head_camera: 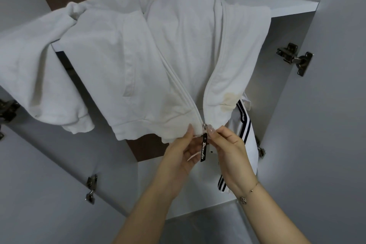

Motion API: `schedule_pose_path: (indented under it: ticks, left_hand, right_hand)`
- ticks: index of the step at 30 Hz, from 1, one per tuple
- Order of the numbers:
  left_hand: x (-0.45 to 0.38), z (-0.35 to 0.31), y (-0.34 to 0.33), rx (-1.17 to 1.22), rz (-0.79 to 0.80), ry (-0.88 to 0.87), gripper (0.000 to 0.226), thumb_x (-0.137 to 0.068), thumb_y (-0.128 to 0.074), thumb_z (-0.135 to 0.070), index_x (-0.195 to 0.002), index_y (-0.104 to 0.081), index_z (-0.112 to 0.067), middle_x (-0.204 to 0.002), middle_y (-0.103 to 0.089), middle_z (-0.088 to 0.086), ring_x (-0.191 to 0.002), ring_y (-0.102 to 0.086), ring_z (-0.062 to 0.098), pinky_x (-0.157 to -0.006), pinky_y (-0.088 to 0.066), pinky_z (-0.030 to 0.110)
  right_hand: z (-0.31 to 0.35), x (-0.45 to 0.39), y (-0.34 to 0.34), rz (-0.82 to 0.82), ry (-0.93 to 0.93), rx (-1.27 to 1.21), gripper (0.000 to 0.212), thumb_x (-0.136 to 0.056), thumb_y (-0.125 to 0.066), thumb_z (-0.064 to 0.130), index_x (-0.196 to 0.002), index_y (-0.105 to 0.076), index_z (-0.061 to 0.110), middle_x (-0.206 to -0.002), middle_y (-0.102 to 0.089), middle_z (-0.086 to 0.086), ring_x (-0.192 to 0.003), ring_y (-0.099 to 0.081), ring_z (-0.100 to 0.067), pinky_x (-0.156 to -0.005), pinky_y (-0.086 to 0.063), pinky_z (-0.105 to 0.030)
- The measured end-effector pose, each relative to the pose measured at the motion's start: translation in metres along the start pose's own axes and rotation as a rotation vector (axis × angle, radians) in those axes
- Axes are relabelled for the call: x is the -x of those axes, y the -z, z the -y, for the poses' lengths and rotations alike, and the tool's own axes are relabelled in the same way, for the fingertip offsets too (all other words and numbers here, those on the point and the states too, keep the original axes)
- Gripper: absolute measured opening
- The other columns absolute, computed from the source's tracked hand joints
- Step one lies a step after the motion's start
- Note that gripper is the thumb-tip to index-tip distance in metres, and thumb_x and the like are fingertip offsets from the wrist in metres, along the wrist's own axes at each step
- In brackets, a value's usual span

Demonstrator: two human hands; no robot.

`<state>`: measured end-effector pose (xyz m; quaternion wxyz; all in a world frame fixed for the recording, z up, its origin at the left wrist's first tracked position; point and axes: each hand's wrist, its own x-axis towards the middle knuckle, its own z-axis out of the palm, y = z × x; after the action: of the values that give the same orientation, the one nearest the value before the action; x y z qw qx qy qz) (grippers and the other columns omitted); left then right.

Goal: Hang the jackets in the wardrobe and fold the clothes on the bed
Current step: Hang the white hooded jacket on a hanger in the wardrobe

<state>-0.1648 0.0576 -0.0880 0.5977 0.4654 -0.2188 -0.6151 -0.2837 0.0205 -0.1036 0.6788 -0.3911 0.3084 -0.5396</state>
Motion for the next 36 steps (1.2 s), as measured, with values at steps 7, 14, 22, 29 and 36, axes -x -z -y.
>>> schedule_pose_path:
  ticks: [7,14,22,29,36]
  left_hand:
    - [-0.004,0.007,-0.003,-0.209,-0.138,-0.397,0.025,-0.079,-0.070,-0.025,-0.090,-0.072,-0.003,-0.077,-0.073,-0.001,-0.073,-0.067,0.007,-0.069,-0.053,0.019]
    - [-0.001,0.006,0.008,-0.306,-0.169,-0.300,0.019,-0.086,-0.067,-0.027,-0.086,-0.074,-0.009,-0.072,-0.070,-0.001,-0.062,-0.057,0.005,-0.069,-0.051,0.020]
    - [0.012,0.019,0.030,-1.255,-0.089,-1.070,0.046,-0.075,-0.084,-0.018,-0.106,-0.053,-0.030,-0.099,-0.051,-0.016,-0.084,-0.052,0.001,-0.076,-0.047,0.011]
    - [-0.003,0.000,0.021,-1.195,-0.122,-1.408,0.020,-0.093,-0.066,-0.022,-0.096,-0.076,-0.006,-0.085,-0.070,0.005,-0.076,-0.063,0.014,-0.071,-0.054,0.025]
    - [-0.014,-0.043,0.007,-1.228,-0.121,-1.294,0.019,-0.091,-0.060,-0.021,-0.088,-0.074,-0.008,-0.086,-0.071,0.000,-0.081,-0.061,0.009,-0.075,-0.050,0.021]
  right_hand:
    - [-0.004,-0.001,-0.003,0.002,-0.039,-0.105,0.015,-0.077,-0.073,0.024,-0.077,-0.070,0.010,-0.079,-0.068,-0.005,-0.081,-0.064,-0.014,-0.078,-0.052,-0.024]
    - [-0.005,-0.003,-0.010,-0.020,-0.107,-0.128,0.008,-0.075,-0.073,0.020,-0.073,-0.076,0.012,-0.076,-0.069,-0.007,-0.077,-0.067,-0.016,-0.070,-0.054,-0.020]
    - [0.002,-0.003,-0.005,0.002,-0.093,-0.055,0.013,-0.073,-0.074,0.024,-0.064,-0.073,0.015,-0.070,-0.067,-0.002,-0.074,-0.065,-0.011,-0.077,-0.053,-0.019]
    - [0.003,0.000,-0.004,0.015,-0.065,-0.043,0.017,-0.077,-0.073,0.023,-0.071,-0.073,0.007,-0.075,-0.066,-0.011,-0.081,-0.063,-0.019,-0.084,-0.050,-0.024]
    - [0.002,0.007,-0.005,-0.039,0.187,0.351,0.032,-0.090,-0.065,0.018,-0.063,-0.056,0.003,-0.065,-0.047,0.000,-0.062,-0.045,-0.008,-0.066,-0.036,-0.018]
